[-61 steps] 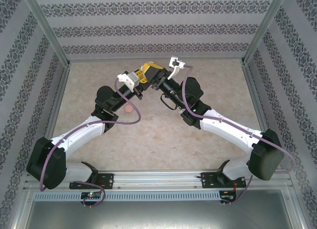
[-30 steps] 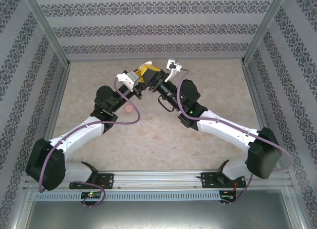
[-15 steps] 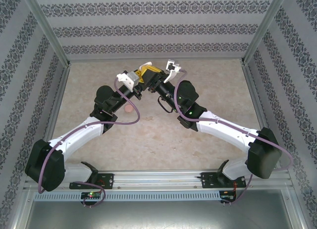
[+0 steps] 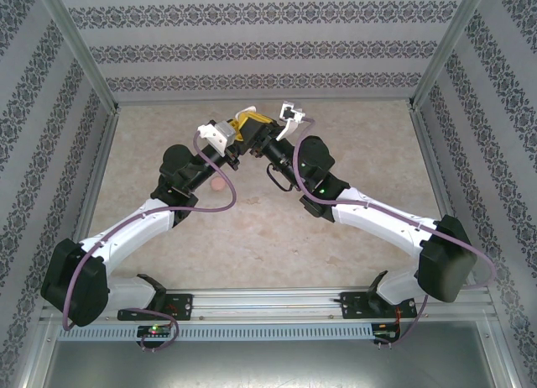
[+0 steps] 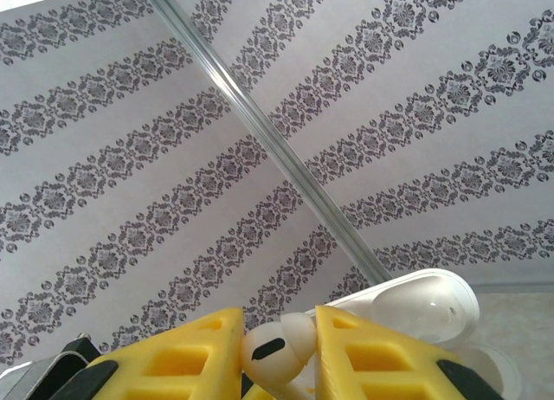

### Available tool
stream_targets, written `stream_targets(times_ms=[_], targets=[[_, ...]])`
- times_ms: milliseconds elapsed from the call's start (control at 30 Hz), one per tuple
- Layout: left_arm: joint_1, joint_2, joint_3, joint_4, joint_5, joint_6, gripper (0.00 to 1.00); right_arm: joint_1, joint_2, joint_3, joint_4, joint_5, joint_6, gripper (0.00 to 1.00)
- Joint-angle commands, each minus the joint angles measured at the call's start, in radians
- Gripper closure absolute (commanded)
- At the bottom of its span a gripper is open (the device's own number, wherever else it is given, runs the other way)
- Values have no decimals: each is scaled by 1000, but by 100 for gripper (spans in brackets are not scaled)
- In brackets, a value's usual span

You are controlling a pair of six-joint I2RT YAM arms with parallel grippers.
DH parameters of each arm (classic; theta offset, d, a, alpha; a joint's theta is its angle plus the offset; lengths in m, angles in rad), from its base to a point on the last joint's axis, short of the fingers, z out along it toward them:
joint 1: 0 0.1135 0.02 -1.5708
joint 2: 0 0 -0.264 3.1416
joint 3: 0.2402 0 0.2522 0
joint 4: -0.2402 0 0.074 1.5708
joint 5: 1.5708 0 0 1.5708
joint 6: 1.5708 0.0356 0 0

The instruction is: Insert the wireless bluetooth earbuds into the charging case

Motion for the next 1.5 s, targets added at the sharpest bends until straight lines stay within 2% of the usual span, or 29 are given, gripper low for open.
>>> stream_targets(times_ms=[0, 700, 1467], targets=[[-10, -56, 39, 90, 25, 20, 100, -1, 28, 1, -94, -23, 22, 75], [-9, -75, 45, 82, 28, 12, 100, -14, 22, 11, -175, 8, 59, 70], [-10, -113, 13, 209, 78, -3, 100, -9, 38, 39, -206, -90, 60, 72]])
